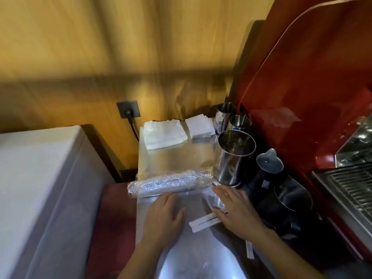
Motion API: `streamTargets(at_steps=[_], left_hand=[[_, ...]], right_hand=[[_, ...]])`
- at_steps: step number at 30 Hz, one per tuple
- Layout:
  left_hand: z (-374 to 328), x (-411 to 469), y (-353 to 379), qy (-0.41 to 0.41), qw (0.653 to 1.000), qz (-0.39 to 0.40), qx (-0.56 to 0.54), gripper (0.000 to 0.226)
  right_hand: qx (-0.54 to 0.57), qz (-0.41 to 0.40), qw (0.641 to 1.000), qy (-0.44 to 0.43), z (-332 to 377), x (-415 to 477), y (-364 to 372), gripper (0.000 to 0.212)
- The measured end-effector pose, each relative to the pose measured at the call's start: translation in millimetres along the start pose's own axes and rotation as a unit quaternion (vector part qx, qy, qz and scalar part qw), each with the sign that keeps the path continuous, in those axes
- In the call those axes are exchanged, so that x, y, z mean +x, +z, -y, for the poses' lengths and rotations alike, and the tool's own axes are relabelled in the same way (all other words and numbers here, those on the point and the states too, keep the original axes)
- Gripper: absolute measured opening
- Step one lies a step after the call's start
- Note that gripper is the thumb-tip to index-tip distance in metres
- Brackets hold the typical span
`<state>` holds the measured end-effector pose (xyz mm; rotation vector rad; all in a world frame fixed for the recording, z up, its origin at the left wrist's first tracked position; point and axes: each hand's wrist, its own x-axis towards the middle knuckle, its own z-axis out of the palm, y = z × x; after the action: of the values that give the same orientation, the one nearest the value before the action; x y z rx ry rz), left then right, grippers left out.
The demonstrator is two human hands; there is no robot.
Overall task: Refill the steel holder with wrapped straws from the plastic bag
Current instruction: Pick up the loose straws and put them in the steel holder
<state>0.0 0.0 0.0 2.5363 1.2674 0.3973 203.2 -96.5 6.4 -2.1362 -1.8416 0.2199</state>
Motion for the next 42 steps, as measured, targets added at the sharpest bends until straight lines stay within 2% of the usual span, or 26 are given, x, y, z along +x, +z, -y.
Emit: streamTargets(at_steps=[2, 4, 9, 13, 17, 20, 24, 28, 32, 35, 38, 40, 42], left_hand=[[3.7, -5.1, 7.6, 0.006, 1.0, 0.03, -0.006, 0.043], [6.6, -13.3, 15.3, -0.004, 0.999, 0.05, 0.009, 0.048], [10.1, -22.0, 29.1, -0.008, 1.0, 0.005, 0.012, 0.048], [13.2, -22.9, 35.1, -0.004, 1.0, -0.002, 0.008, 0.05], [13.8, -23.0, 36.3, -0.002, 1.0, 0.004, 0.02, 0.05], [12.3, -22.9, 35.5, -0.004, 1.0, 0.005, 0.024, 0.05], [12.7, -23.6, 36.5, -0.004, 1.0, 0.005, 0.022, 0.051], [12.6, -23.4, 37.5, -0.002, 1.0, 0.001, 0.018, 0.05], [13.8, -23.4, 39.3, -0.003, 1.0, -0.004, 0.019, 0.049], [14.5, -23.6, 42.2, 0.001, 1.0, -0.01, 0.019, 0.048], [15.8, -23.3, 44.7, 0.002, 1.0, -0.018, 0.016, 0.048], [16.7, -23.1, 46.6, 0.003, 1.0, -0.022, 0.017, 0.048], [17.5, -22.8, 48.0, 0.005, 1.0, -0.028, 0.013, 0.047]], right_hand=[[-0.019, 0.003, 0.999, -0.027, -3.9, -1.6, 8.3, 0.05], [-0.014, 0.044, 0.999, -0.026, -7.1, -5.4, 17.4, 0.048], [-0.021, 0.072, 0.996, -0.042, -15.6, -5.3, 32.1, 0.037], [-0.028, 0.078, 0.996, -0.042, -18.6, 1.2, 35.3, 0.024], [-0.026, 0.125, 0.992, -0.014, -16.4, 15.8, 31.2, 0.007], [-0.07, 0.156, 0.985, -0.019, -12.9, 25.5, 28.0, 0.011], [-0.174, 0.141, 0.973, -0.062, -9.1, 32.2, 30.9, 0.016], [-0.194, 0.129, 0.969, -0.084, -5.8, 35.8, 29.9, 0.017], [-0.126, 0.129, 0.98, -0.087, -9.2, 32.6, 20.3, 0.012], [-0.069, 0.174, 0.979, -0.085, -11.7, 21.1, 13.1, 0.017], [-0.05, 0.212, 0.972, -0.084, -13.6, 10.5, 9.0, 0.004], [-0.039, 0.236, 0.967, -0.083, -14.3, 6.9, 9.0, 0.015], [-0.05, 0.245, 0.965, -0.084, -11.6, 7.5, 10.4, 0.017]])
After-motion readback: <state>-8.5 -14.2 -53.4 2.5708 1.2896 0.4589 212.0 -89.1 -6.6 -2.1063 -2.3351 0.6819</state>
